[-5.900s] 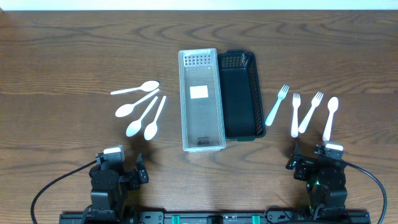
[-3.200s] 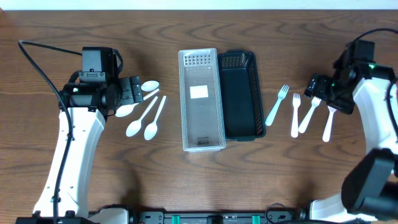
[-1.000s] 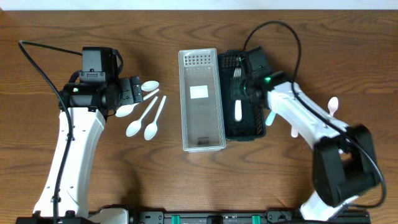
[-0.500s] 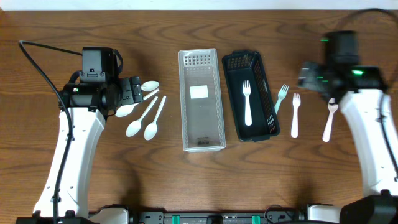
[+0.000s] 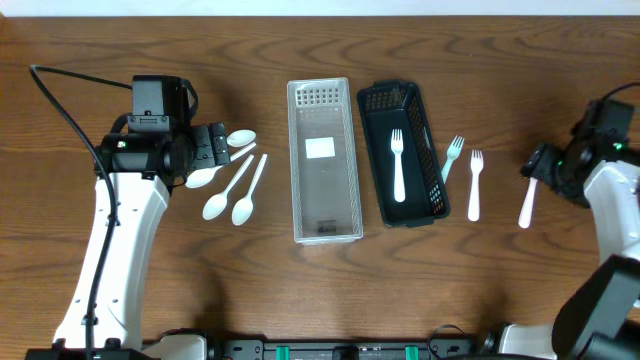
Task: Pack container
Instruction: 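Carry the fork left and drop it into the black basket, then grasp the white spoon on the right with the right gripper, then move the spoon over the black basket and release it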
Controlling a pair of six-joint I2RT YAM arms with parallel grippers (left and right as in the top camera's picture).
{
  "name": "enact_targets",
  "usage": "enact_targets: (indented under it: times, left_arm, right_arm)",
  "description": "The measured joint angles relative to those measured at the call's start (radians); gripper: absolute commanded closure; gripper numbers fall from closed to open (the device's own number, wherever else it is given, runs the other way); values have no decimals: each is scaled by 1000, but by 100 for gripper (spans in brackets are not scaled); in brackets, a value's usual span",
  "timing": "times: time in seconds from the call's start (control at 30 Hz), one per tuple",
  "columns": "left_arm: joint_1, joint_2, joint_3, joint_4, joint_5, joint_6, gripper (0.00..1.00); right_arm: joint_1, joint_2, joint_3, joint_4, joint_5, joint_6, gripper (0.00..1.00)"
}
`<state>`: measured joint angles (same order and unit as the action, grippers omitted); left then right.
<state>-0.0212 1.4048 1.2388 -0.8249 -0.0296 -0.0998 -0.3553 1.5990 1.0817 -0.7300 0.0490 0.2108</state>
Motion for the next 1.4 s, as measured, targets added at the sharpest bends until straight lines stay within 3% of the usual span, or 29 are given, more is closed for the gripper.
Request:
enact_targets:
  times: [0.37, 0.5, 0.6, 0.9, 1.17, 1.3, 1.4]
  left_arm:
    - [0, 0, 0, 0, 0, 0, 2]
    - [0, 0, 0, 0, 0, 0, 2]
    - [0, 0, 0, 0, 0, 0, 2]
    - [0, 0, 0, 0, 0, 0, 2]
    - [0, 0, 0, -1, 0, 0, 2]
    - [0, 0, 0, -1, 0, 0, 2]
    - [0, 0, 0, -1, 0, 0, 2]
  right_arm:
    - [0, 161, -62, 139, -38, -11, 27]
    - [-1, 211, -62, 154, -41, -9, 46]
    - [-5, 220, -60, 155, -29, -4, 75]
    - [-6, 189, -62, 109, -37, 16, 98]
    - [113, -145, -27, 84, -144, 16, 99]
    - [281, -281, 0, 123, -239, 24, 99]
    - [422, -290, 2, 158, -280, 35, 99]
